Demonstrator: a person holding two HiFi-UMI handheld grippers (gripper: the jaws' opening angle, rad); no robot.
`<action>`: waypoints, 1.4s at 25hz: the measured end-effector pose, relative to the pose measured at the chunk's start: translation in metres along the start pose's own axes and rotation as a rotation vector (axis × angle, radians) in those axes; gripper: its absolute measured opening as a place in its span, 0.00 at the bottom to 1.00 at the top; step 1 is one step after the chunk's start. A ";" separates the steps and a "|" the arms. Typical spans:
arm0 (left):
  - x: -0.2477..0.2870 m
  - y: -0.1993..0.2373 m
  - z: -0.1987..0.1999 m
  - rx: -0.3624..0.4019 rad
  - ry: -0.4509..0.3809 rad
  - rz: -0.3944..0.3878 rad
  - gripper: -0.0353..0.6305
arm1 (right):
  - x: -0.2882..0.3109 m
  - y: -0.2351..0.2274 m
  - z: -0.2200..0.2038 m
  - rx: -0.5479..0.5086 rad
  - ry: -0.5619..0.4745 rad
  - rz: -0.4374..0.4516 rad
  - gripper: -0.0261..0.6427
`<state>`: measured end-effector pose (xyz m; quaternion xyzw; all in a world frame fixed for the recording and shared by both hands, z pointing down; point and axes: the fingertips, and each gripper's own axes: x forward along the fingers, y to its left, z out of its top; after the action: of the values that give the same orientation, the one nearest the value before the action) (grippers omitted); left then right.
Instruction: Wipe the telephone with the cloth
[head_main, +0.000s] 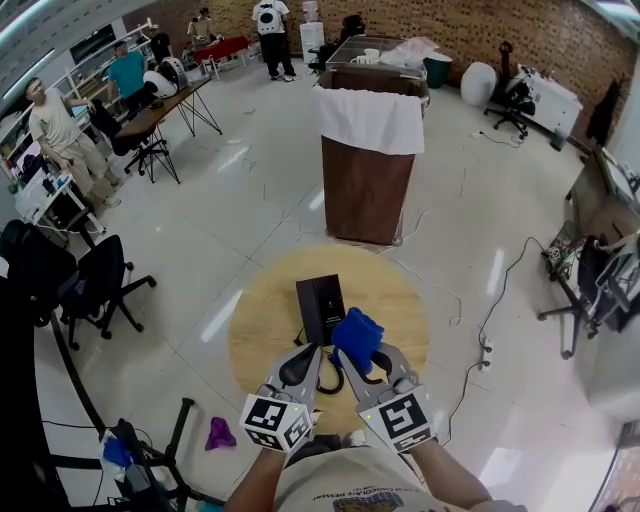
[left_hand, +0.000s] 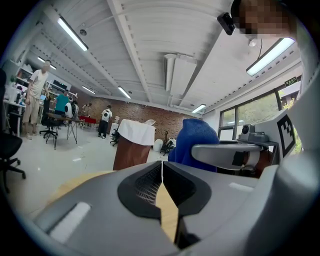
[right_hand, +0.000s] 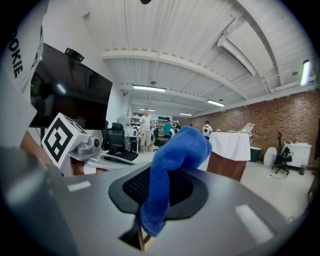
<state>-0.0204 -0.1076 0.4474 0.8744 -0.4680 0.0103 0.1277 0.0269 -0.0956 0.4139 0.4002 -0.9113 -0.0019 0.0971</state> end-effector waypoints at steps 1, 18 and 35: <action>0.002 0.003 -0.001 -0.005 0.003 -0.004 0.06 | 0.003 -0.001 0.000 0.002 0.004 -0.003 0.13; 0.031 0.064 -0.048 -0.168 0.117 -0.080 0.18 | 0.040 -0.005 -0.014 0.026 0.080 -0.049 0.13; 0.076 0.144 -0.138 -0.476 0.298 -0.165 0.30 | 0.065 -0.016 -0.033 0.044 0.150 -0.096 0.13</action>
<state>-0.0817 -0.2141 0.6221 0.8437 -0.3609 0.0178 0.3971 0.0018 -0.1510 0.4567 0.4443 -0.8811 0.0436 0.1560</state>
